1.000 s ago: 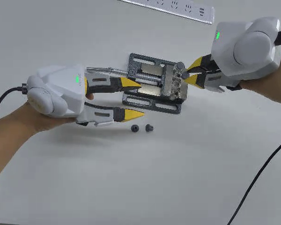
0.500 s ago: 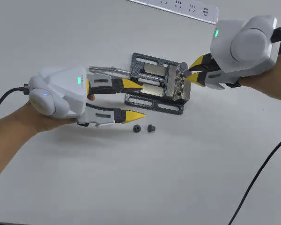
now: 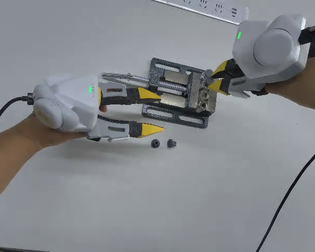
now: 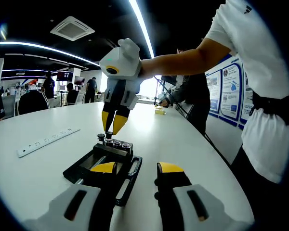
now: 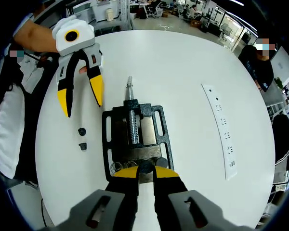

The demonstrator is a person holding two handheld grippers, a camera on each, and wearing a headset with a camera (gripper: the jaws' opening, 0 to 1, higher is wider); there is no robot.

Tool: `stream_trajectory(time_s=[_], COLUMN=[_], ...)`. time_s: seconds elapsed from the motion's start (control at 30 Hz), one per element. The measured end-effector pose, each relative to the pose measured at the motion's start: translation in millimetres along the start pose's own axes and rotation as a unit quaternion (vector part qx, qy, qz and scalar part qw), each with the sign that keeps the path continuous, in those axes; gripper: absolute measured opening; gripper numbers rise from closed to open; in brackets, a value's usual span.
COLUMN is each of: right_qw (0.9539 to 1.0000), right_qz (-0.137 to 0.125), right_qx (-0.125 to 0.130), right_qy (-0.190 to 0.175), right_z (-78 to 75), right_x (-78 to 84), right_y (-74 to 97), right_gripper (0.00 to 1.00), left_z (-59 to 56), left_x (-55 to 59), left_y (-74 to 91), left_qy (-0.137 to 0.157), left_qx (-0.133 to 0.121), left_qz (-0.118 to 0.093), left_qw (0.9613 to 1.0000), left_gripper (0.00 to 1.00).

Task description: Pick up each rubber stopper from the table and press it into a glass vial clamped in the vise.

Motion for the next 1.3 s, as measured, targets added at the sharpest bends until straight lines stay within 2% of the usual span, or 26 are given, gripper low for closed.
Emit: stream_trajectory(time_s=[0.8, 1.3], right_qw=[0.9999, 0.999], right_qz=[0.013, 0.035], right_qx=[-0.008, -0.02], right_qy=[0.005, 0.018], right_z=[-1.5, -2.8], right_x=[0.3, -2.3], right_y=[-4.6, -5.9], right_gripper=[0.1, 0.11], left_z=[-0.1, 0.2], left_x=[2.2, 2.8], left_y=[-0.9, -1.0], left_qy=[0.0, 0.0], left_qx=[0.002, 0.003], left_qz=[0.0, 0.0], left_qw=[1.0, 1.0], left_gripper=[0.31, 0.3])
Point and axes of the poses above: the centre of the closed fingertips' face, and the gripper's own axes: y roughly backward along the fingers, z roughly to its left, x roughly out of its underside, the point moved 7 cm from there along y, roughly backward along the fingers
